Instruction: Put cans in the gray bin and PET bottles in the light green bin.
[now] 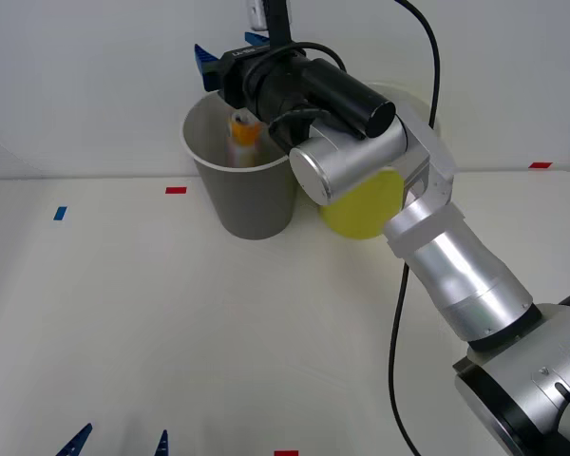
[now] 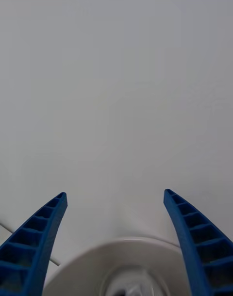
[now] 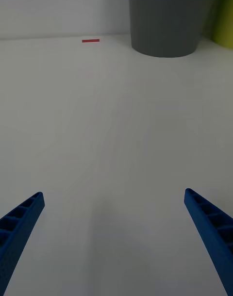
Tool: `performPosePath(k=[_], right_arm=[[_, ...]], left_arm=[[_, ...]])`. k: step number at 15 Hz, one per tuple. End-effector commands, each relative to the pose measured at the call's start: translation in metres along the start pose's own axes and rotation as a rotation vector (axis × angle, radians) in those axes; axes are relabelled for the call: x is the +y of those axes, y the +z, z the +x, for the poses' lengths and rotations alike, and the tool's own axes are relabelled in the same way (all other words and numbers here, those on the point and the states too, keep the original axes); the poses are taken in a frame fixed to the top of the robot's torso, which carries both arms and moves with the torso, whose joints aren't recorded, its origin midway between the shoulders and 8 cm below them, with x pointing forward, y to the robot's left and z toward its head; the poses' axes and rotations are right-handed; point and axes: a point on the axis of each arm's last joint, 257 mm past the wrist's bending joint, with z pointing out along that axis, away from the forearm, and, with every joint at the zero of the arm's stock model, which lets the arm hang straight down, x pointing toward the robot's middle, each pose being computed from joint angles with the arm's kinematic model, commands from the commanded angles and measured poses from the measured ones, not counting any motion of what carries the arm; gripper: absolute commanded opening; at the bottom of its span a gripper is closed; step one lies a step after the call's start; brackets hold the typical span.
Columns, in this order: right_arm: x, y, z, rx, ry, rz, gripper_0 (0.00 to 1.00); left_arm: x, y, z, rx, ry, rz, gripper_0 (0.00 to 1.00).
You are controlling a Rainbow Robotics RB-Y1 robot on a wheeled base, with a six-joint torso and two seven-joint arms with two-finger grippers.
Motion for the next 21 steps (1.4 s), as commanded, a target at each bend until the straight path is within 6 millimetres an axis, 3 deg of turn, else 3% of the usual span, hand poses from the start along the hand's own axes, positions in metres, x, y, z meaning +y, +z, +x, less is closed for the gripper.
performPosePath(k=[1, 9, 12, 15, 18, 21], right_arm=[[0.001, -0.001, -0.004, -0.008, -0.023, 0.001, 1.00], [0.016, -0.030, -0.036, 0.054, -0.056, -0.044, 1.00], [0.012, -0.053, -0.046, 0.016, -0.085, -0.054, 1.00], [0.000, -0.091, -0.042, -0.006, -0.105, -0.048, 1.00], [-0.030, -0.134, -0.037, -0.010, -0.126, -0.006, 1.00], [-0.062, -0.192, -0.038, -0.023, -0.142, 0.060, 1.00]], left_arm=[[0.000, 0.000, 0.000, 0.000, 0.000, 0.000, 1.00], [0.000, 0.000, 0.000, 0.000, 0.000, 0.000, 1.00], [0.000, 0.000, 0.000, 0.000, 0.000, 0.000, 1.00], [0.000, 0.000, 0.000, 0.000, 0.000, 0.000, 1.00], [0.000, 0.000, 0.000, 0.000, 0.000, 0.000, 1.00], [0.000, 0.000, 0.000, 0.000, 0.000, 0.000, 1.00]])
